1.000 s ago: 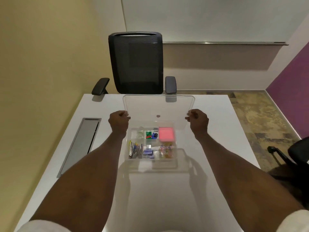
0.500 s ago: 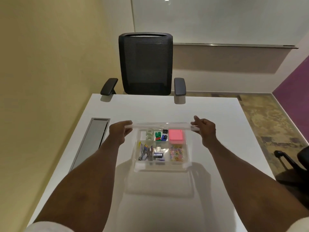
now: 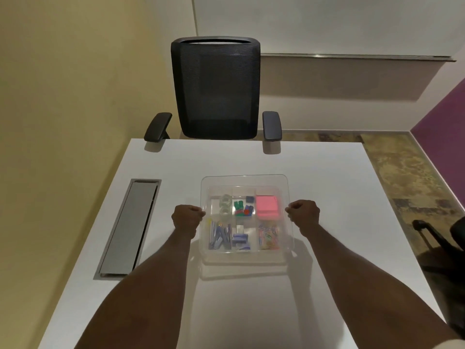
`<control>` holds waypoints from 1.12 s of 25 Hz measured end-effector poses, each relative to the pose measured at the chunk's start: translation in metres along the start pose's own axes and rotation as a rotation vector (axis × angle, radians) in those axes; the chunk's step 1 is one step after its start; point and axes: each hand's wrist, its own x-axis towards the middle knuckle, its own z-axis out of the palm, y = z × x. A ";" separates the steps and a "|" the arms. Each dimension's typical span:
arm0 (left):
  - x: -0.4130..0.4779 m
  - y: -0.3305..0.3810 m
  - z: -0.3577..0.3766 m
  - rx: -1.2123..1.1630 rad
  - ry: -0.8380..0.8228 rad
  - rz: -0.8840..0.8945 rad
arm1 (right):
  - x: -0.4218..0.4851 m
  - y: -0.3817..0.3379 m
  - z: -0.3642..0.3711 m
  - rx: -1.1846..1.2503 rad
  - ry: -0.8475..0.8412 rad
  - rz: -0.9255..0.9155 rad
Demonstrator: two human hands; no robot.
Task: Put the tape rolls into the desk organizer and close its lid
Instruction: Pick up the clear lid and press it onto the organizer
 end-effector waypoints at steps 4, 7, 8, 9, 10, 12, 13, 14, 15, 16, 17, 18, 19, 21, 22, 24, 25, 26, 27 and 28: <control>0.008 -0.012 0.019 0.150 0.051 0.080 | 0.010 0.007 0.012 -0.090 0.014 0.055; 0.019 -0.015 0.029 0.206 0.045 0.074 | 0.020 0.012 0.022 -0.119 0.019 0.096; 0.022 -0.016 0.033 0.219 0.048 0.064 | 0.022 0.013 0.025 -0.124 0.023 0.107; 0.025 -0.017 0.036 0.229 0.053 0.060 | 0.024 0.013 0.027 -0.131 0.025 0.114; 0.028 -0.017 0.039 0.237 0.062 0.065 | 0.027 0.015 0.029 -0.144 0.024 0.119; 0.032 -0.018 0.044 0.244 0.080 0.077 | 0.031 0.017 0.032 -0.169 0.016 0.121; 0.033 -0.019 0.046 0.246 0.081 0.079 | 0.033 0.018 0.033 -0.177 0.013 0.123; 0.034 -0.020 0.048 0.253 0.082 0.080 | 0.034 0.019 0.033 -0.182 0.011 0.126; 0.035 -0.020 0.050 0.260 0.085 0.076 | 0.036 0.020 0.034 -0.186 0.008 0.129; 0.035 -0.020 0.051 0.263 0.092 0.072 | 0.036 0.021 0.034 -0.189 0.003 0.130; 0.035 -0.020 0.051 0.270 0.103 0.071 | 0.036 0.021 0.036 -0.191 -0.004 0.129; 0.035 -0.020 0.052 0.281 0.116 0.074 | 0.036 0.022 0.038 -0.194 -0.013 0.126; 0.034 -0.021 0.052 0.294 0.130 0.074 | 0.036 0.023 0.039 -0.195 -0.020 0.122; 0.033 -0.022 0.052 0.309 0.147 0.054 | 0.036 0.023 0.042 -0.193 -0.026 0.119; 0.033 -0.024 0.051 0.313 0.149 0.050 | 0.036 0.023 0.043 -0.189 -0.027 0.120; 0.033 -0.027 0.052 0.320 0.145 0.058 | 0.039 0.024 0.045 -0.189 -0.029 0.120; 0.034 -0.028 0.051 0.320 0.141 0.062 | 0.039 0.025 0.045 -0.191 -0.031 0.118; 0.034 -0.028 0.052 0.313 0.138 0.065 | 0.040 0.025 0.045 -0.192 -0.032 0.116; 0.035 -0.028 0.052 0.302 0.135 0.065 | 0.040 0.026 0.046 -0.190 -0.030 0.116; 0.035 -0.027 0.053 0.289 0.131 0.057 | 0.040 0.028 0.047 -0.187 -0.027 0.117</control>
